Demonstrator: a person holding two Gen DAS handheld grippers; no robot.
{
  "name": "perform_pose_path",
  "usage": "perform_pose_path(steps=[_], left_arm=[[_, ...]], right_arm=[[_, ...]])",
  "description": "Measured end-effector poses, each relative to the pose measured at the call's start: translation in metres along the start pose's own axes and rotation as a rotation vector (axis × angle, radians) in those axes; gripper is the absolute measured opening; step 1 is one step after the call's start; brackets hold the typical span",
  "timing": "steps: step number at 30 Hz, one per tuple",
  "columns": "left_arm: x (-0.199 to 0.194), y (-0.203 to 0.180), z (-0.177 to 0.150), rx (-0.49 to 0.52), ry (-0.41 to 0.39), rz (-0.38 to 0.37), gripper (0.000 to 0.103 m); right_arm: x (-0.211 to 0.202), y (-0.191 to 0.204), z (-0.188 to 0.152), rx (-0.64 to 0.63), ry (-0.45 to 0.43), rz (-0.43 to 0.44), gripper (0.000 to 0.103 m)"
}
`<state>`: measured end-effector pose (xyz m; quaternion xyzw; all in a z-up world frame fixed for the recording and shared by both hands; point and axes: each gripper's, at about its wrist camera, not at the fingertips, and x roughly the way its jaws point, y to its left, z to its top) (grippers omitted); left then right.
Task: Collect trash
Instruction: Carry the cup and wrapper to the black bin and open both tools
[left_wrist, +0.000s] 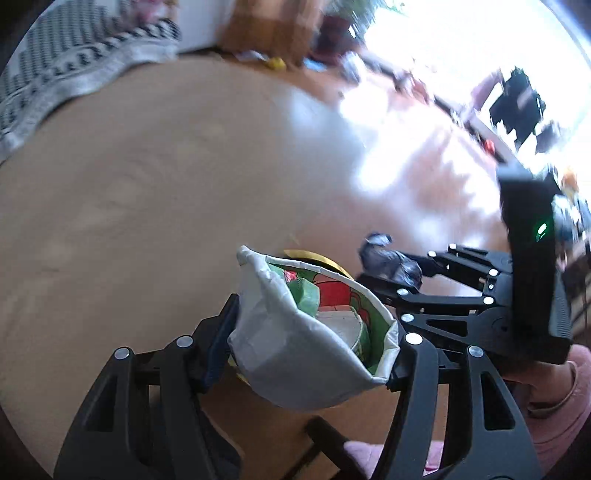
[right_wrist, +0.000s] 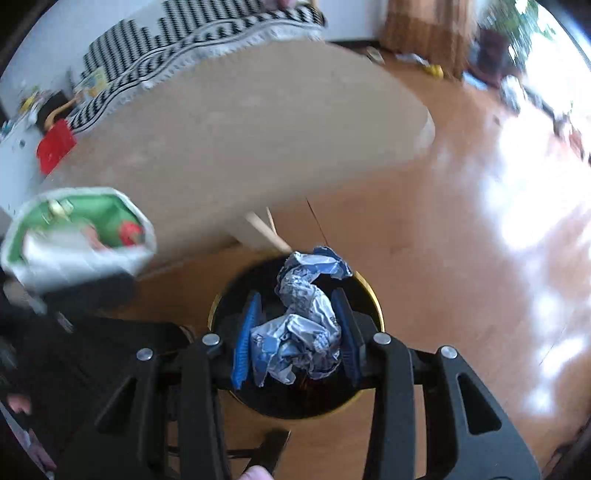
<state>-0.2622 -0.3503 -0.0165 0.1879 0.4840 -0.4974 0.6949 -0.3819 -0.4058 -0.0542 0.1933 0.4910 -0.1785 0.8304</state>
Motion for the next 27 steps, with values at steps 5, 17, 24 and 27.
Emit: perform_pose_path(steps=[5, 17, 24, 27], left_arm=[[0.054, -0.016, -0.013, 0.002, 0.093, -0.021, 0.062], [0.095, 0.021, -0.012, -0.058, 0.194, -0.051, 0.062], [0.099, 0.024, -0.005, -0.04, 0.198, -0.055, 0.062], [0.1, 0.022, -0.006, -0.035, 0.202, -0.052, 0.062]], right_arm=[[0.022, -0.021, -0.038, 0.007, 0.062, -0.015, 0.04], [0.074, -0.026, -0.071, 0.036, 0.177, 0.023, 0.04], [0.081, -0.017, -0.062, 0.027, 0.192, 0.036, 0.04], [0.082, -0.016, -0.06, 0.031, 0.196, 0.038, 0.04]])
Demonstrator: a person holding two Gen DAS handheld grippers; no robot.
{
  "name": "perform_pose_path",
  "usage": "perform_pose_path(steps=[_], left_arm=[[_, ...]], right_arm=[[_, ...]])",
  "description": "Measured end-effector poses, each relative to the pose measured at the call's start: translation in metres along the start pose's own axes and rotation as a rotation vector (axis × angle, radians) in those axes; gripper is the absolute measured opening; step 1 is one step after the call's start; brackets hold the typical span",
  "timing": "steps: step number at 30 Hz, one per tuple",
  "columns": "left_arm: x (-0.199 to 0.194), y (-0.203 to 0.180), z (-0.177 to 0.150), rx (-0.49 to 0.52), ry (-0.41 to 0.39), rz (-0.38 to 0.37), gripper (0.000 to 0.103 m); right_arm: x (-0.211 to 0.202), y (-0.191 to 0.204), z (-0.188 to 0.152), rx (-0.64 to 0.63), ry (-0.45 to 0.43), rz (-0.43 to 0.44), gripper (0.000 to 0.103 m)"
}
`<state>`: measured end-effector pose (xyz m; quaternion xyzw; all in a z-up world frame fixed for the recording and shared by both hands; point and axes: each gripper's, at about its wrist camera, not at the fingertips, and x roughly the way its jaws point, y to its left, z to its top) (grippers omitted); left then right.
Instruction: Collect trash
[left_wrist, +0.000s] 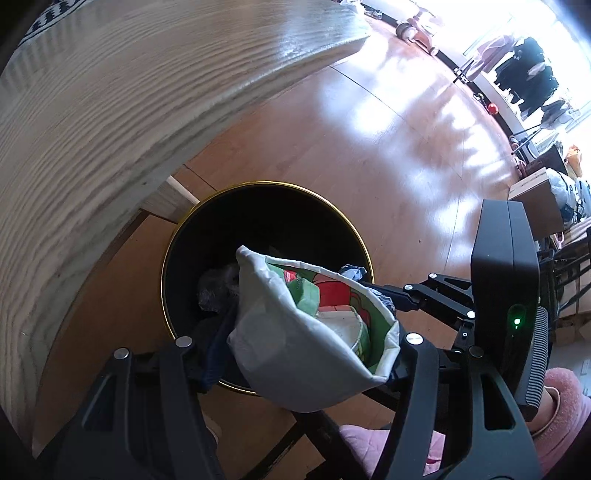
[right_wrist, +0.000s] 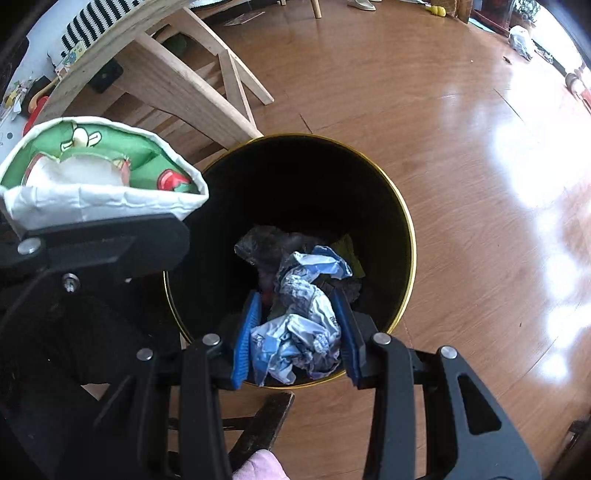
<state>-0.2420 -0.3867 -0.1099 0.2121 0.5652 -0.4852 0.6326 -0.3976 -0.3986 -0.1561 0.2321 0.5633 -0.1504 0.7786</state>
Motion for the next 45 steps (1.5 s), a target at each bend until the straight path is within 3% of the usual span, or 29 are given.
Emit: perform_pose_path(steps=[11, 12, 14, 15, 16, 20, 29, 34, 39, 42, 45], left_arm=[[0.0, -0.005, 0.001, -0.005, -0.001, 0.005, 0.063], [0.0, -0.005, 0.001, -0.004, 0.002, 0.005, 0.064], [0.0, -0.003, 0.002, -0.002, 0.007, 0.011, 0.069], [0.001, -0.003, 0.002, -0.001, 0.011, 0.009, 0.073], [0.002, -0.003, 0.003, 0.0, 0.012, 0.012, 0.081], [0.006, -0.002, 0.005, -0.004, 0.02, 0.033, 0.09], [0.001, 0.001, -0.003, 0.021, -0.003, 0.022, 0.092], [-0.035, 0.006, -0.011, 0.038, -0.094, 0.041, 0.092], [-0.104, 0.021, -0.013, -0.058, -0.25, -0.011, 0.092], [-0.157, 0.028, -0.018, -0.066, -0.364, -0.025, 0.092], [-0.204, 0.039, -0.028, -0.065, -0.478, 0.032, 0.096]], right_arm=[[0.005, 0.001, 0.003, 0.01, 0.005, 0.028, 0.041], [0.004, 0.001, 0.003, 0.019, 0.003, 0.053, 0.044], [0.002, 0.0, 0.004, 0.03, -0.001, 0.086, 0.062], [0.0, 0.002, 0.004, 0.021, 0.0, 0.08, 0.077], [-0.002, 0.005, 0.004, 0.003, -0.008, 0.07, 0.082], [-0.01, 0.007, 0.001, -0.026, -0.031, 0.058, 0.087], [-0.027, 0.001, -0.002, 0.024, -0.079, 0.046, 0.087], [-0.057, 0.002, -0.004, -0.001, -0.16, 0.025, 0.087], [-0.096, 0.012, 0.002, -0.043, -0.351, -0.095, 0.089], [-0.117, 0.028, 0.016, -0.009, -0.466, -0.077, 0.09], [-0.14, 0.065, 0.039, -0.005, -0.606, 0.004, 0.096]])
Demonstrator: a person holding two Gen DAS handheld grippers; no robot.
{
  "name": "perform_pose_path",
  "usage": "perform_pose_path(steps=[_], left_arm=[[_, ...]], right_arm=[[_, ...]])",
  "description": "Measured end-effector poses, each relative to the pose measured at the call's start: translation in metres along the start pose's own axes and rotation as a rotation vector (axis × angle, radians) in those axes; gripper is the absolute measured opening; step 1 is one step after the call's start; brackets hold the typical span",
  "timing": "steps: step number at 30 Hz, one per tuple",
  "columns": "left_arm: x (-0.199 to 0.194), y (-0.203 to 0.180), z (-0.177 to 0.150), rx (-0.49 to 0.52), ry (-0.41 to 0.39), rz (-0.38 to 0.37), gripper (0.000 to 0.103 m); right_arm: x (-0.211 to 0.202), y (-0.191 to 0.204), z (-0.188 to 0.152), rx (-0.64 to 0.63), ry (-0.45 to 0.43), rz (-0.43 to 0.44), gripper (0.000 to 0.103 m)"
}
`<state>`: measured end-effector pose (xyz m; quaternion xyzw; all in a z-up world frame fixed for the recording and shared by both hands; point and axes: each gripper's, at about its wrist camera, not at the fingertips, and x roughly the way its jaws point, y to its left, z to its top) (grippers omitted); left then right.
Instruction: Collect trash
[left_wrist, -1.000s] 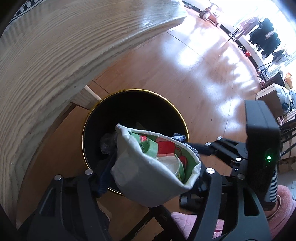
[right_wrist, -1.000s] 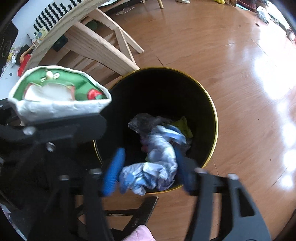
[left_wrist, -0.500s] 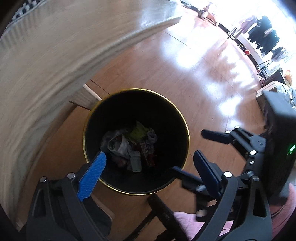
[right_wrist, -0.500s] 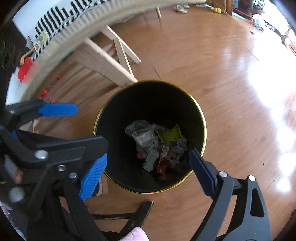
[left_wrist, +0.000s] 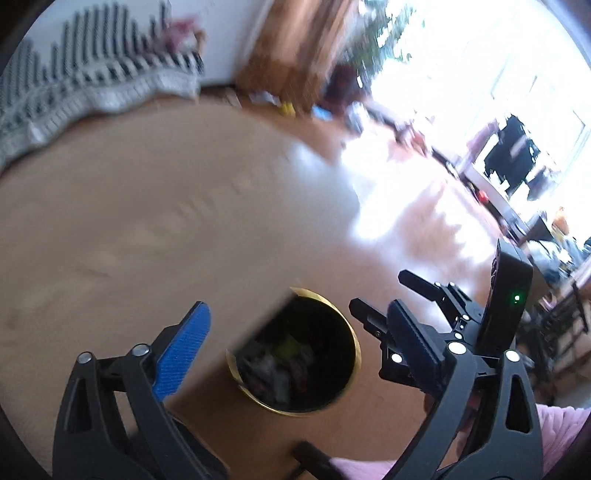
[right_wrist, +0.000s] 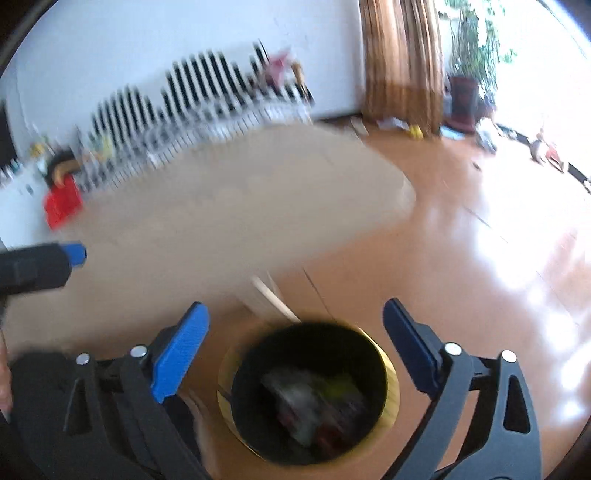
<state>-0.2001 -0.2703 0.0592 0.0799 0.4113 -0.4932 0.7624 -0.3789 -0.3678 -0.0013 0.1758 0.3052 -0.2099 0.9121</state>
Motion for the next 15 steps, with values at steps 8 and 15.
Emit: perform_pose_path(steps=[8, 15], left_arm=[[-0.111, 0.132, 0.007, -0.155, -0.18, 0.285, 0.097], [-0.165, 0.26, -0.026, -0.345, -0.267, 0.581, 0.097]], right_arm=[[0.059, 0.169, 0.076, -0.07, -0.045, 0.05, 0.096], [0.111, 0.32, 0.092, -0.245, -0.112, 0.041, 0.096]])
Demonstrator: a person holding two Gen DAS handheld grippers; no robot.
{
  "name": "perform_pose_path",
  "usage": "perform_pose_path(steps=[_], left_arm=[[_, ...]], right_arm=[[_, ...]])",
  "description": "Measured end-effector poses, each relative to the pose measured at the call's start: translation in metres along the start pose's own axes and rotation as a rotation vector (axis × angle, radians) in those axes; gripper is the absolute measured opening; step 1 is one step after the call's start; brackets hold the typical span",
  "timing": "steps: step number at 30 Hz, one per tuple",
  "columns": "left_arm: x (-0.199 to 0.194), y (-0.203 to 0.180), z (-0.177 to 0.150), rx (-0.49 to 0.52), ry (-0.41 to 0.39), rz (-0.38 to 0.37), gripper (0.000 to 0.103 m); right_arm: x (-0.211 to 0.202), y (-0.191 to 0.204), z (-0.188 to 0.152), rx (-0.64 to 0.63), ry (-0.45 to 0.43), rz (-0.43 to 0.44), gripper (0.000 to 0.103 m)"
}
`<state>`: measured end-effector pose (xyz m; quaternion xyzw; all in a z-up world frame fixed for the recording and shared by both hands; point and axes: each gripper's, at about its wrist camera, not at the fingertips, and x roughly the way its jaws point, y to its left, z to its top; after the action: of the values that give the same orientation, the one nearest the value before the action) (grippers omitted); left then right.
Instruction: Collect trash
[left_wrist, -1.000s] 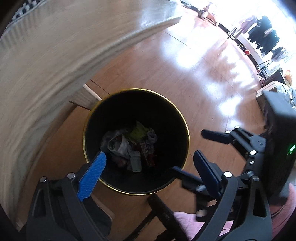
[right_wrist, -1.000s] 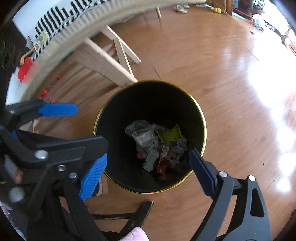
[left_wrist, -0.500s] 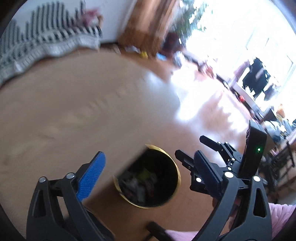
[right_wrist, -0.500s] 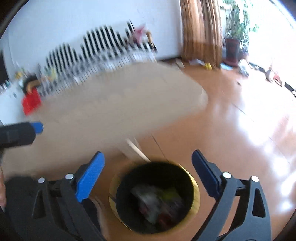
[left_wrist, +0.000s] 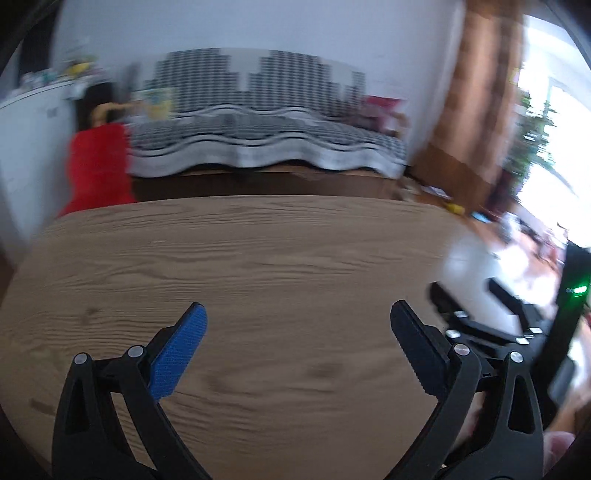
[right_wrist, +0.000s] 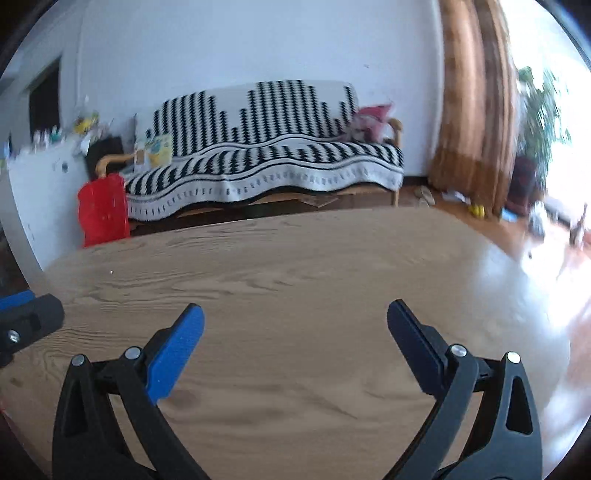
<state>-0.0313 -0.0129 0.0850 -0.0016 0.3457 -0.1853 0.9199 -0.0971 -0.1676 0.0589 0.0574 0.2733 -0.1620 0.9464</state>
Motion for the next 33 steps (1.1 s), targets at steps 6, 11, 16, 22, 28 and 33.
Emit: perform_pose_path(steps=[6, 11, 16, 22, 28, 33], left_arm=[[0.022, 0.067, -0.012, -0.106, -0.009, 0.074, 0.097], [0.016, 0.073, -0.01, -0.066, -0.051, 0.081, 0.097], [0.016, 0.071, -0.013, -0.062, -0.047, 0.088, 0.097], [0.024, 0.068, -0.012, -0.065, -0.016, 0.108, 0.097], [0.036, 0.068, -0.014, -0.08, 0.018, 0.118, 0.097], [0.042, 0.055, -0.016, -0.011, 0.029, 0.159, 0.097]], right_arm=[[0.029, 0.081, 0.006, -0.053, 0.003, 0.042, 0.096], [0.048, 0.099, -0.009, -0.081, 0.075, 0.049, 0.096], [0.038, 0.082, -0.009, -0.089, 0.01, -0.015, 0.096], [0.043, 0.055, -0.017, -0.062, 0.047, -0.031, 0.096], [0.042, 0.043, -0.019, -0.1, 0.032, -0.036, 0.096], [0.042, 0.034, -0.021, -0.105, 0.043, -0.028, 0.096]])
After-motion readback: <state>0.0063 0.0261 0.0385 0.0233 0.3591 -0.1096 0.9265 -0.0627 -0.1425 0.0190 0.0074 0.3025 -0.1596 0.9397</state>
